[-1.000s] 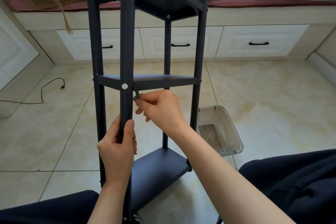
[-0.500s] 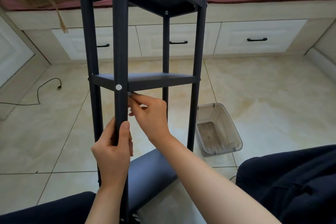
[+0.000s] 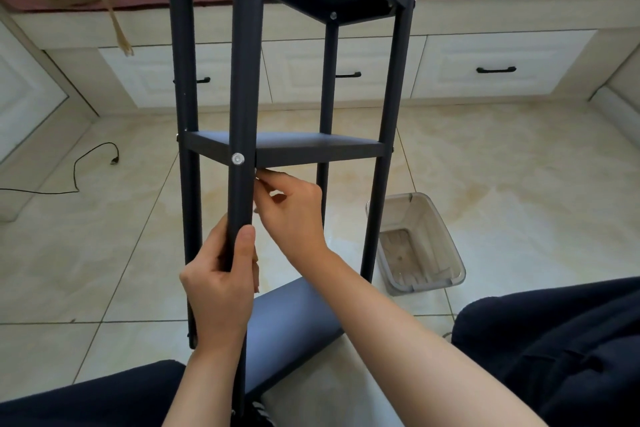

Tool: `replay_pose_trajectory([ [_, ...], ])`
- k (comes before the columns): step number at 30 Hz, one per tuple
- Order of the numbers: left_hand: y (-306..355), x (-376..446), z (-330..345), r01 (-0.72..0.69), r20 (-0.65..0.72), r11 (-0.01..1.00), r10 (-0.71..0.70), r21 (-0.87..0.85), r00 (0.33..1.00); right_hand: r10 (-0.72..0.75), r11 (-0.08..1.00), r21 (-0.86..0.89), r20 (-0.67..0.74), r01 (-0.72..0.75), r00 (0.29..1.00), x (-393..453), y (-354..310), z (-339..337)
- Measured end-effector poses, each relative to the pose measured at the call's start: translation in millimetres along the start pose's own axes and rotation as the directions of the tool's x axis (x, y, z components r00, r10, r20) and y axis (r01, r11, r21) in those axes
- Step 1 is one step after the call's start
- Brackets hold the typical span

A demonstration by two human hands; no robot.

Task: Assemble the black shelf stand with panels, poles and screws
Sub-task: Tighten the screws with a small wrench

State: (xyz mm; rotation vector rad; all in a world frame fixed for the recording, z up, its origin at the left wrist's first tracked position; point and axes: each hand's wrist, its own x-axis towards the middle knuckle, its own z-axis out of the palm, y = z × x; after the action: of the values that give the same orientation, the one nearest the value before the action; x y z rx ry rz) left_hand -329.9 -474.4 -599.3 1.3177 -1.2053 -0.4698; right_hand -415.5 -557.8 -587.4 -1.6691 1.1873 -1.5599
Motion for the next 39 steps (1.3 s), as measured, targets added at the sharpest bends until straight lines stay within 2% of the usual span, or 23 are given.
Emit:
replay_pose_trajectory([
  [9,9.6,-3.8,6.6,-0.002,0.000,1.000,0.002,-0.013,1.000,0.062,0.989,-0.147,0.222,-0.029,0.973,-16.6,5.8,-44.6],
  [12,10.2,-6.7,8.0,0.003,-0.002,1.000,-0.003,-0.014,1.000,0.151,0.976,-0.189,0.228,-0.108,0.962,-28.0,18.6,-70.9],
  [15,10.3,-10.4,9.2,0.016,-0.001,1.000,-0.016,-0.024,1.000,0.293,0.931,-0.272,0.160,-0.243,0.943,-40.0,41.4,-106.3],
  [20,14.2,-13.1,13.5,0.031,0.006,0.999,-0.031,-0.023,1.000,0.518,0.766,-0.406,-0.068,-0.497,0.853,-59.7,84.9,-158.6],
  [24,14.1,-14.8,14.3,0.035,0.004,0.999,-0.035,-0.030,0.999,0.699,0.585,-0.406,-0.185,-0.702,0.690,-92.3,124.3,-190.1],
  [27,13.6,-14.7,14.7,0.036,0.000,0.999,-0.036,-0.039,0.999,0.795,0.381,-0.520,-0.237,-0.765,0.558,-103.9,145.8,-202.0],
  [29,12.8,-15.3,15.0,0.037,-0.004,0.999,-0.037,-0.037,0.999,0.823,0.278,-0.579,-0.268,-0.766,0.501,-101.3,149.1,-201.8],
  [39,12.6,-13.7,13.0,0.038,-0.008,0.999,-0.038,-0.019,0.999,0.828,0.173,-0.723,-0.262,-0.669,0.497,-68.2,166.8,-188.3],
])
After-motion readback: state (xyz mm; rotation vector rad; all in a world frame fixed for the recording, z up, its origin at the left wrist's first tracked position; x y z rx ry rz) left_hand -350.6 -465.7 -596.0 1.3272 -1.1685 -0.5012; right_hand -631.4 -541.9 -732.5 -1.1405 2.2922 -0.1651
